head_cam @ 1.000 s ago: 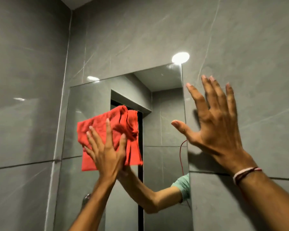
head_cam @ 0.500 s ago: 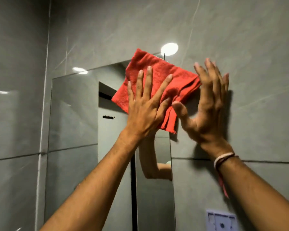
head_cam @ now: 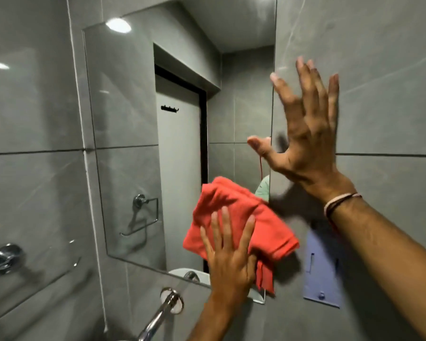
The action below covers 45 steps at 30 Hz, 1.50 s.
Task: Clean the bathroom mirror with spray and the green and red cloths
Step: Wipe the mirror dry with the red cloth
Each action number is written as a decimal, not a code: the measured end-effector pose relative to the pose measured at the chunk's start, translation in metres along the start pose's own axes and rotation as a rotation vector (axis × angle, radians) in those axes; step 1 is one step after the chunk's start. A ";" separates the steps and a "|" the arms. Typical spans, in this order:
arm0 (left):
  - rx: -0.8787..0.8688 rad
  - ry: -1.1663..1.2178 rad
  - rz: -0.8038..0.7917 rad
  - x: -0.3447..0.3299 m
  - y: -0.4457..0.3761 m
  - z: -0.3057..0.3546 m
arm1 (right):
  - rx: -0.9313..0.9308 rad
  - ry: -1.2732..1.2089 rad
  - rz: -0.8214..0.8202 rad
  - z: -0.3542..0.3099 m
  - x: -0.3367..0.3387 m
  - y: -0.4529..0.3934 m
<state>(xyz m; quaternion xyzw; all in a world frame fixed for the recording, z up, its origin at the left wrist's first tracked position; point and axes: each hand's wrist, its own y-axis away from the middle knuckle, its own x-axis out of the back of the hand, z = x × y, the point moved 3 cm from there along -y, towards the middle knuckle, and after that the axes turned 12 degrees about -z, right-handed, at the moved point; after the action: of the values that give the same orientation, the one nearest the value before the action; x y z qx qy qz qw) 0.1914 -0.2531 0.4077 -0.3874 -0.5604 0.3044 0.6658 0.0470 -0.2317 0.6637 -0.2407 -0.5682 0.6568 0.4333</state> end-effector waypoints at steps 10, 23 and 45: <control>1.057 0.473 0.094 0.007 0.024 -0.131 | 0.072 0.050 -0.146 -0.040 -0.028 0.078; 0.542 0.304 0.266 0.135 -0.195 -0.161 | -0.052 0.042 -0.031 0.007 -0.018 0.041; 0.555 0.376 0.343 0.146 -0.211 -0.219 | 0.020 0.039 -0.029 0.000 -0.023 0.045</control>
<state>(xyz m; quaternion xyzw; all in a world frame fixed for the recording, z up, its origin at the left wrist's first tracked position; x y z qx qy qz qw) 0.4272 -0.2773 0.6471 -0.3295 -0.2515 0.4756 0.7759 0.0451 -0.2506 0.6166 -0.2407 -0.5564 0.6515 0.4561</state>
